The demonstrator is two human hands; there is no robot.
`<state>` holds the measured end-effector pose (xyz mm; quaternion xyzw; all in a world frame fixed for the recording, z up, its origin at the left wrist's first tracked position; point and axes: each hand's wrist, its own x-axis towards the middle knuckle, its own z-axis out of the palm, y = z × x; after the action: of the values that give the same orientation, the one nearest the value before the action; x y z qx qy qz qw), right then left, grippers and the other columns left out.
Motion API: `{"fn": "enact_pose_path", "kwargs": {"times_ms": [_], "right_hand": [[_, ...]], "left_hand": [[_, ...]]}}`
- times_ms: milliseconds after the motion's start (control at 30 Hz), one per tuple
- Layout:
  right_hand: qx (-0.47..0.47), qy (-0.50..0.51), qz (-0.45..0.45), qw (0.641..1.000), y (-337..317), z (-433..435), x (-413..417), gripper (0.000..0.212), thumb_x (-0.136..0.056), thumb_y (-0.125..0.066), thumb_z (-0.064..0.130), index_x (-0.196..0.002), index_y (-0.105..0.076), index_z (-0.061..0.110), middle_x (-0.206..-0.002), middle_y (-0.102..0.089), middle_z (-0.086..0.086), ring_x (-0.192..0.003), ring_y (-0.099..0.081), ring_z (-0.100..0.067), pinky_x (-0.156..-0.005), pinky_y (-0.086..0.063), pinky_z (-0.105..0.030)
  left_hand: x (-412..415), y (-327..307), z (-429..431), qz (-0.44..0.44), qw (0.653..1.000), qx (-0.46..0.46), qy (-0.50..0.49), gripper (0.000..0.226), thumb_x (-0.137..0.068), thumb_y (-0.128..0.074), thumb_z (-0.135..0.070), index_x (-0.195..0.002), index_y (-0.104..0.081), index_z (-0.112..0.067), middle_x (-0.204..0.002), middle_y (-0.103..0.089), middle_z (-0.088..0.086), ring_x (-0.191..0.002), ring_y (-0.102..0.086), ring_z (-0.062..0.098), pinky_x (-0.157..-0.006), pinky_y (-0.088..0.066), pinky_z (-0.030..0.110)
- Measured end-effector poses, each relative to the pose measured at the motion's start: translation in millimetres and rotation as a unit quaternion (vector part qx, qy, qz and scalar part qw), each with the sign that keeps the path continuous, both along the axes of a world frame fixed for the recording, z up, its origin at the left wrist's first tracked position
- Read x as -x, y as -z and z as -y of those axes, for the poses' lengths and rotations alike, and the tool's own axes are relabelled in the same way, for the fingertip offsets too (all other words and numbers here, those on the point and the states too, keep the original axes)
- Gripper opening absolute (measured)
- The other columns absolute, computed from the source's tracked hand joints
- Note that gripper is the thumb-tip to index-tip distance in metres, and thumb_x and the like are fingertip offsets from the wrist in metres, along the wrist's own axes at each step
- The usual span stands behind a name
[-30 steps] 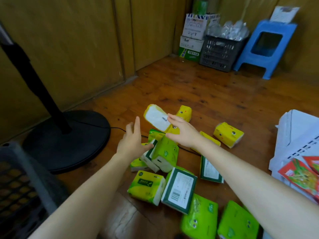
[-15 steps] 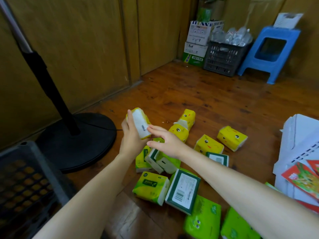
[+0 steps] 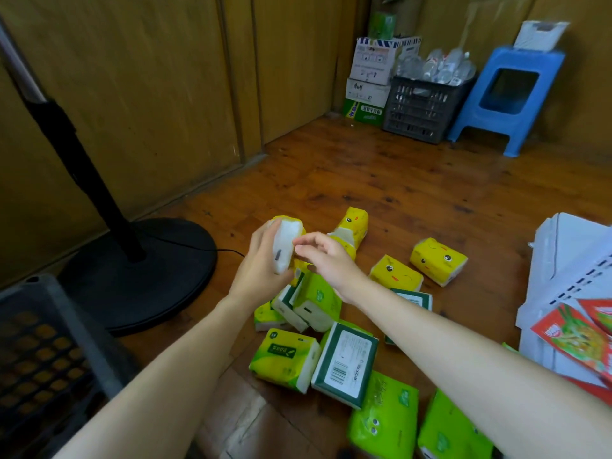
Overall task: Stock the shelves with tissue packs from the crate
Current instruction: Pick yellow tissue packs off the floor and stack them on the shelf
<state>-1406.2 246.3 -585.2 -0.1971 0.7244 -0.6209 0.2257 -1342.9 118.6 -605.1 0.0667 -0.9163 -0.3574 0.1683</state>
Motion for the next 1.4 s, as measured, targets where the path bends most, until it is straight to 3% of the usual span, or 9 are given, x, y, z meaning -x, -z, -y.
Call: {"fn": "enact_pose_path", "kwargs": {"times_ms": [200,333,467,533,733,933,1100,1233,1400], "right_hand": [[0.009,0.074,0.201,0.977,-1.8,-6.8,16.4,0.065,-0.082,-0.063,0.048,-0.136,-0.035,0.024,-0.128,-0.052,-0.002,-0.100,-0.063,-0.026,-0.077,-0.054,-0.037],[-0.027,0.088,0.264,0.960,-0.5,-15.1,20.7,0.037,-0.084,-0.062,0.042,-0.116,-0.052,0.025,-0.101,-0.056,0.001,-0.100,-0.060,-0.026,-0.084,-0.054,-0.042],[0.007,0.143,0.308,0.940,5.0,-20.0,24.8,0.020,-0.086,-0.054,0.024,-0.105,-0.052,0.016,-0.092,-0.054,-0.004,-0.079,-0.059,-0.022,-0.067,-0.053,-0.035],[0.026,0.162,0.302,0.939,5.3,-25.0,30.9,0.006,-0.086,-0.052,0.023,-0.090,-0.051,0.019,-0.092,-0.055,-0.004,-0.078,-0.056,-0.020,-0.067,-0.050,-0.034],[0.026,0.125,0.276,0.953,6.1,-51.6,46.5,0.009,-0.084,-0.047,0.021,-0.092,-0.047,0.016,-0.092,-0.050,-0.007,-0.075,-0.051,-0.021,-0.061,-0.043,-0.032],[0.059,0.074,0.297,0.950,9.4,-55.3,49.7,0.050,-0.083,-0.044,0.028,-0.131,-0.046,0.014,-0.123,-0.060,-0.015,-0.094,-0.062,-0.028,-0.076,-0.050,-0.036],[0.042,0.074,0.280,0.956,8.0,-43.6,48.3,0.084,-0.058,-0.057,0.038,-0.137,-0.039,0.017,-0.134,-0.049,-0.015,-0.115,-0.055,-0.030,-0.092,-0.045,-0.043],[0.068,0.127,0.262,0.954,2.9,-31.6,47.4,0.054,-0.089,-0.052,0.041,-0.138,-0.039,0.021,-0.131,-0.049,-0.009,-0.100,-0.056,-0.025,-0.087,-0.047,-0.041],[0.085,0.036,0.092,0.991,-41.0,-23.2,35.9,0.069,-0.089,-0.057,0.039,-0.145,-0.017,0.041,-0.155,-0.017,0.009,-0.142,-0.019,-0.019,-0.112,-0.022,-0.049]], "left_hand": [[-1.6,0.6,-2.3,-0.034,0.977,0.202,0.055,0.105,-0.070,-0.064,0.010,-0.149,-0.002,-0.020,-0.151,-0.020,0.016,-0.124,-0.045,0.038,-0.070,-0.052,0.032],[-0.3,-2.6,-6.7,-0.041,0.945,0.302,0.115,0.112,-0.056,-0.065,0.013,-0.148,-0.010,-0.020,-0.145,-0.026,0.018,-0.082,-0.064,0.033,-0.037,-0.031,0.022],[4.5,-6.3,-14.8,-0.054,0.939,0.320,0.117,0.115,-0.055,-0.077,0.000,-0.147,-0.010,-0.018,-0.145,-0.030,0.020,-0.092,-0.065,0.033,-0.047,-0.044,0.026],[6.2,-7.4,-18.5,-0.055,0.945,0.308,0.100,0.123,-0.054,-0.087,-0.018,-0.148,-0.007,-0.021,-0.146,-0.031,0.022,-0.114,-0.055,0.039,-0.081,-0.052,0.039],[1.6,-10.6,-22.1,0.064,0.996,0.039,0.042,0.137,-0.053,-0.072,-0.071,-0.145,0.021,-0.031,-0.158,0.008,0.002,-0.146,0.005,0.018,-0.118,-0.009,0.042],[0.7,-14.7,-15.9,0.130,0.937,-0.324,0.016,0.116,-0.058,-0.062,-0.074,-0.148,0.001,-0.038,-0.156,-0.018,-0.004,-0.141,-0.027,0.021,-0.113,-0.027,0.049],[1.1,-22.1,-20.7,0.158,0.879,-0.449,-0.007,0.049,-0.092,-0.042,-0.055,-0.137,-0.030,-0.041,-0.134,-0.049,-0.002,-0.114,-0.055,0.026,-0.095,-0.046,0.045],[5.9,-23.9,-22.6,0.121,0.857,-0.498,-0.057,0.043,-0.099,-0.038,-0.040,-0.141,-0.030,-0.033,-0.131,-0.052,0.005,-0.115,-0.055,0.028,-0.094,-0.048,0.045],[17.5,-51.8,-32.4,0.027,0.835,-0.539,-0.112,0.042,-0.101,-0.033,-0.037,-0.142,-0.030,-0.029,-0.128,-0.052,0.005,-0.110,-0.056,0.026,-0.091,-0.048,0.044]]}}
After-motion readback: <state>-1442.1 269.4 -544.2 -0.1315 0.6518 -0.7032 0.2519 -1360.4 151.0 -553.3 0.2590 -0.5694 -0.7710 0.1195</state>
